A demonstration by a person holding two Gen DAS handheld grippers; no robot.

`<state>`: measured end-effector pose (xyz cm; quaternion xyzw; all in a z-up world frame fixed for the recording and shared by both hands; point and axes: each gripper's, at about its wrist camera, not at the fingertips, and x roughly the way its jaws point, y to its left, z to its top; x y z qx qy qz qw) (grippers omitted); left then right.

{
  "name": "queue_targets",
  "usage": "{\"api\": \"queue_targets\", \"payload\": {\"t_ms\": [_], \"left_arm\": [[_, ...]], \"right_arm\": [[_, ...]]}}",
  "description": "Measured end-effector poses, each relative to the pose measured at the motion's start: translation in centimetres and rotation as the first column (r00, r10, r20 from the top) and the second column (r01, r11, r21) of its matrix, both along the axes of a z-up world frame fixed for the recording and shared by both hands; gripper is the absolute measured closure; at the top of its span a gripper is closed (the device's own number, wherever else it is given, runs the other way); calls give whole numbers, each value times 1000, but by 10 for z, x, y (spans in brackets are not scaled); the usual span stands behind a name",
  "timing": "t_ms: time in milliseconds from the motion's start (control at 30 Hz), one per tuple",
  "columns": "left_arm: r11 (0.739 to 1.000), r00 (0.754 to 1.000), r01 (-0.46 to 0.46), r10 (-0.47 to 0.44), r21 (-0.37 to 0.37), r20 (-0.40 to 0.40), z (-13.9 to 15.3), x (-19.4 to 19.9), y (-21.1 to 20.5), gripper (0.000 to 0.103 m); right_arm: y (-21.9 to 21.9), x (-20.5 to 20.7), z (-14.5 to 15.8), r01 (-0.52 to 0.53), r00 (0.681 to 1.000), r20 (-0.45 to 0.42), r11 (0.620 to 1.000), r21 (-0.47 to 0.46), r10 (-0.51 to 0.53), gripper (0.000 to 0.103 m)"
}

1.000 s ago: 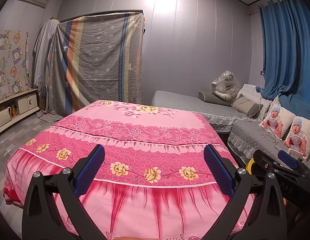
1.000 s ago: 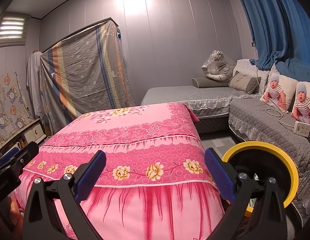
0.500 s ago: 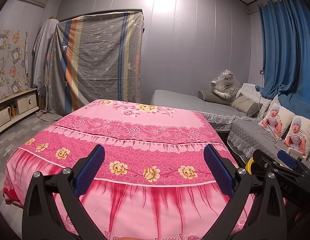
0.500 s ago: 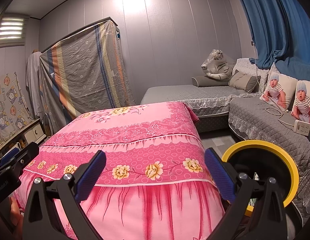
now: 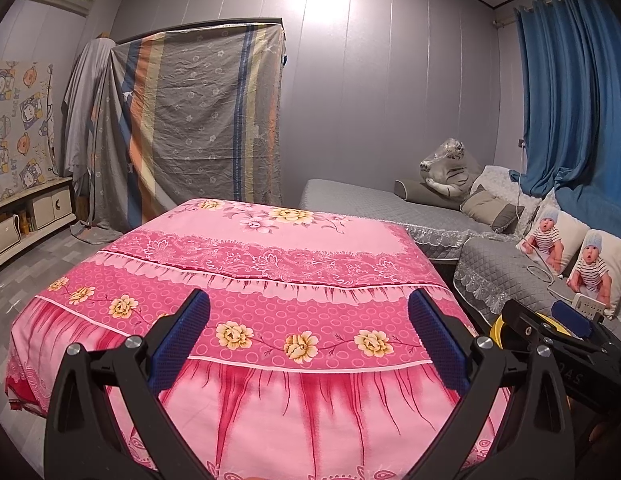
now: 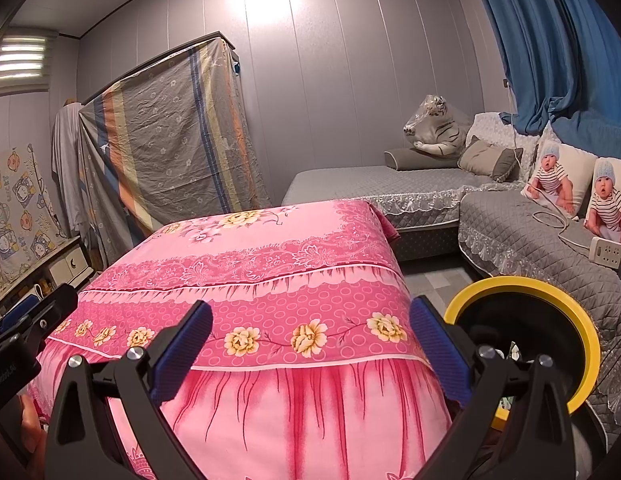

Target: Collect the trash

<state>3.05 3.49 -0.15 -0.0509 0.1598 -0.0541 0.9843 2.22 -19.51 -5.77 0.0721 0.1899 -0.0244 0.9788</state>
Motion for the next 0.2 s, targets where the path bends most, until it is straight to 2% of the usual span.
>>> {"api": "queue_targets", "payload": {"t_ms": [200], "left_arm": [[1000,1000,1,-1,-1,-6,0,2,2,8]], "right_arm": [[0,0,-1,0,1000,-1,1000,1,0,8]]}}
